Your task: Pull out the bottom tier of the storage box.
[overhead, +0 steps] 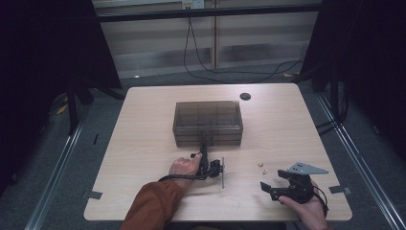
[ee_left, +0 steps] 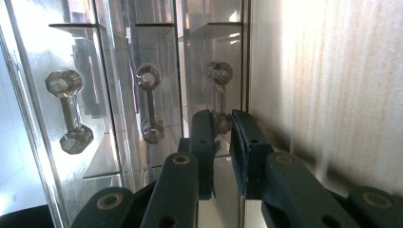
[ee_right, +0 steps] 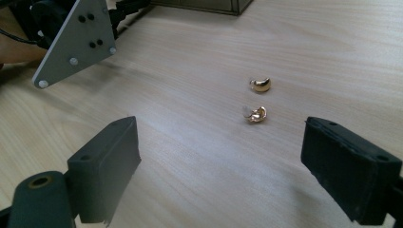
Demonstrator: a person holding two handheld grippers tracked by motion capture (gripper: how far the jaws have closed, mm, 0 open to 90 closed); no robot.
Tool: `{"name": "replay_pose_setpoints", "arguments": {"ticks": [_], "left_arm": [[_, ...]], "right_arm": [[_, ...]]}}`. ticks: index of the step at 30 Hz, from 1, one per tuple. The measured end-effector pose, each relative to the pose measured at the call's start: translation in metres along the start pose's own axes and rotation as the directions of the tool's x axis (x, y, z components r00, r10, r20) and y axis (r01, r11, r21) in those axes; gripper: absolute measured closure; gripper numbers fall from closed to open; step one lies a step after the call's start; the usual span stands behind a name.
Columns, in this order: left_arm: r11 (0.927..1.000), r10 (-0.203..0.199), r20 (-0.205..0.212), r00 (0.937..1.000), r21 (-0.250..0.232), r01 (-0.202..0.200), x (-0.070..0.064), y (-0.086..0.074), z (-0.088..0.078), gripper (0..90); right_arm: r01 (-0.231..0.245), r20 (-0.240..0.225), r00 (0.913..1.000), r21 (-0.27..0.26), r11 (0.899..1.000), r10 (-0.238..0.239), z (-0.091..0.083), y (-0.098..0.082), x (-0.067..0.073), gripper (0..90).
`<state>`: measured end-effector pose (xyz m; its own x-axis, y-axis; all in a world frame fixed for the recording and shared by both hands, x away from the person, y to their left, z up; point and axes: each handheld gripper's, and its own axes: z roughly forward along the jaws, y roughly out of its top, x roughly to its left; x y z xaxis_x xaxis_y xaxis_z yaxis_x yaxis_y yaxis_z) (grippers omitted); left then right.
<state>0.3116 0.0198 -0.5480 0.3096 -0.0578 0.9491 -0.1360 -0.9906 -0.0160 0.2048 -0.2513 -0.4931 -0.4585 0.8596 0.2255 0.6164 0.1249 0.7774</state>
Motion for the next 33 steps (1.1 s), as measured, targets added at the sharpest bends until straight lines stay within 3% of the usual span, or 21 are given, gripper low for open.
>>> {"name": "replay_pose_setpoints", "arguments": {"ticks": [14, 18, 21, 22, 24, 25, 28, 33], "left_arm": [[0.9998, -0.019, 0.021, 0.9996, 0.007, 0.019, 0.0026, 0.0013, -0.0002, 80.6], [0.9998, -0.017, 0.009, 0.9998, 0.011, 0.017, 0.0006, 0.0016, -0.0015, 80.7], [0.9998, -0.016, 0.0, 0.9999, -0.012, 0.016, 0.0013, 0.001, -0.0059, 82.2], [0.9994, -0.024, 0.035, 0.9991, -0.025, 0.024, 0.0035, 0.0011, -0.0079, 90.0], [0.9999, -0.011, 0.049, 0.9987, -0.01, 0.012, 0.0022, 0.0015, -0.0066, 90.0], [0.9988, -0.027, 0.035, 0.999, -0.041, 0.028, 0.0005, -0.0001, -0.0068, 90.0], [0.9989, -0.034, 0.002, 0.9994, -0.031, 0.034, 0.0004, -0.0007, -0.0079, 84.2], [0.9998, -0.019, 0.01, 0.9998, -0.006, 0.019, 0.0007, -0.0028, -0.0033, 82.2]], "right_arm": [[-0.002, 0.002, 1.0, 0.004, 1.0, 0.002, 0.0001, 0.0, -0.0001, 11.8], [-0.003, 0.003, 1.0, 0.003, 1.0, 0.003, -0.0001, -0.0001, -0.0004, 11.8], [-0.004, 0.003, 1.0, 0.003, 1.0, 0.004, -0.0002, -0.0002, -0.0004, 11.7], [-0.004, 0.003, 1.0, 0.003, 1.0, 0.004, -0.0002, -0.0002, -0.0004, 11.8], [-0.006, -0.002, 1.0, 0.005, 1.0, 0.006, 0.0, -0.0001, -0.0003, 11.8], [-0.007, -0.002, 1.0, 0.007, 1.0, 0.007, 0.0002, -0.0001, -0.0002, 11.8], [-0.007, -0.001, 1.0, 0.004, 1.0, 0.007, -0.0004, -0.0001, -0.0002, 11.7], [-0.007, -0.005, 1.0, 0.008, 1.0, 0.007, 0.0004, -0.0001, -0.0004, 11.7]]}}
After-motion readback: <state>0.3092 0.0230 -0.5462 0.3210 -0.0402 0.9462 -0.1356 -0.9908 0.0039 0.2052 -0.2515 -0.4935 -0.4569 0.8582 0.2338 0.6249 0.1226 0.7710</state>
